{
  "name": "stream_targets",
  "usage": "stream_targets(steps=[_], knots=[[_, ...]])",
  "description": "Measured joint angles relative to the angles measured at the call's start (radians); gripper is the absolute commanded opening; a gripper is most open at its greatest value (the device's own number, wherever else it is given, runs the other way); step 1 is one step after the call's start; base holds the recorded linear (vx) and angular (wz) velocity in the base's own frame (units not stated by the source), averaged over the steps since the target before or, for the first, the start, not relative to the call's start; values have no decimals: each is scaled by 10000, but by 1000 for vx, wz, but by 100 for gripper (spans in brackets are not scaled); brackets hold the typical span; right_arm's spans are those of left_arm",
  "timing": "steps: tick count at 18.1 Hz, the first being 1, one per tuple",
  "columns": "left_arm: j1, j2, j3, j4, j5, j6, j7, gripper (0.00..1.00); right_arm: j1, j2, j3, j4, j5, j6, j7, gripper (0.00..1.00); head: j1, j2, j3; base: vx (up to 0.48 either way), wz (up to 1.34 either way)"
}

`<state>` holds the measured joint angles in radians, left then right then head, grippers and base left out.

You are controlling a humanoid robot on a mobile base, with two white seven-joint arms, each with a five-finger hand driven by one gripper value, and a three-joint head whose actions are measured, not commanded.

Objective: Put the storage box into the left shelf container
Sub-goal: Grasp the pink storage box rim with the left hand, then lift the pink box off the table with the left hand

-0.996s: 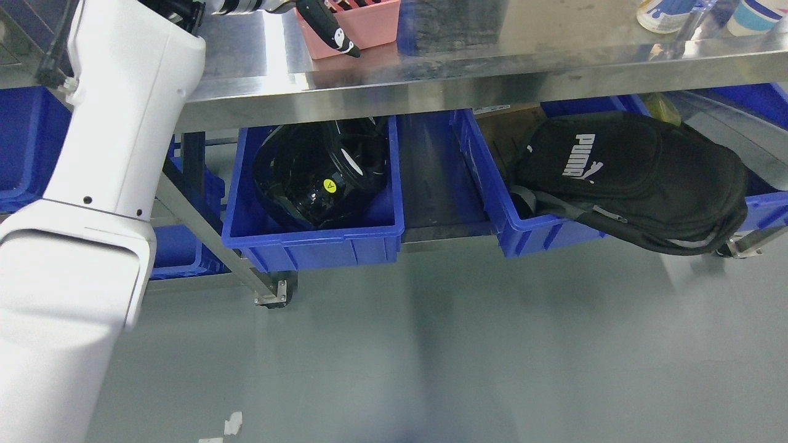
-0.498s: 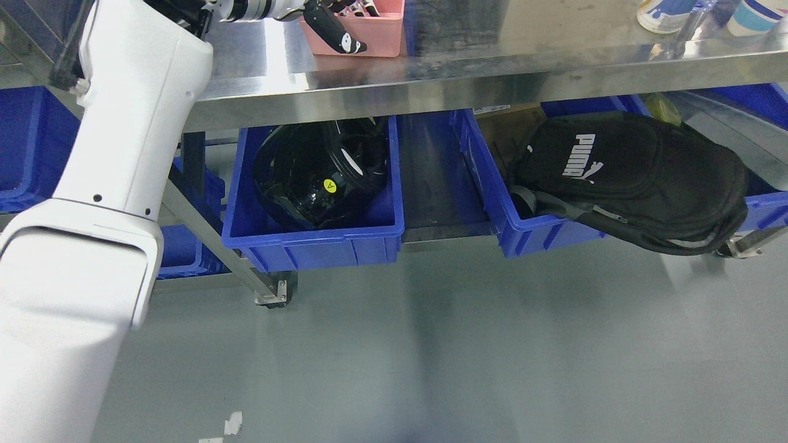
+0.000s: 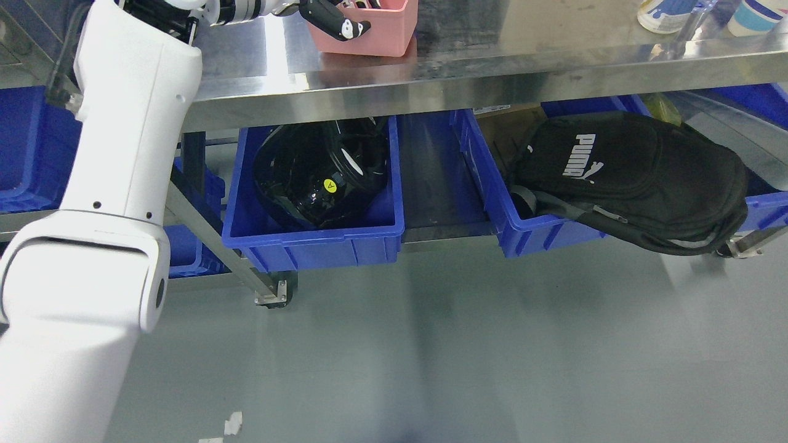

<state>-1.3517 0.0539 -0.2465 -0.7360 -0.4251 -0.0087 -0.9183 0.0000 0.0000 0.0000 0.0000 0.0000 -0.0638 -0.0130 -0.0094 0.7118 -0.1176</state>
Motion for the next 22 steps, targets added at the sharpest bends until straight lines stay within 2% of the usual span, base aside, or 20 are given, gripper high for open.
stream_targets(steps=[4, 9, 16, 22], knots=[[355, -178, 1325, -175, 1358, -759, 608, 2, 0, 0, 0, 0, 0, 0, 0, 100, 0, 0, 0, 0, 0], [1000, -323, 2404, -842, 4102, -927, 1107, 4, 0, 0, 0, 0, 0, 0, 0, 100, 0, 0, 0, 0, 0], [2619, -426, 3119, -2729, 7367, -965, 1161, 4, 1, 0, 0, 0, 0, 0, 0, 100, 0, 0, 0, -2, 8], [4466, -475, 3353, -4618, 8713, -1385, 1174, 4, 0, 0, 0, 0, 0, 0, 0, 100, 0, 0, 0, -21, 184]])
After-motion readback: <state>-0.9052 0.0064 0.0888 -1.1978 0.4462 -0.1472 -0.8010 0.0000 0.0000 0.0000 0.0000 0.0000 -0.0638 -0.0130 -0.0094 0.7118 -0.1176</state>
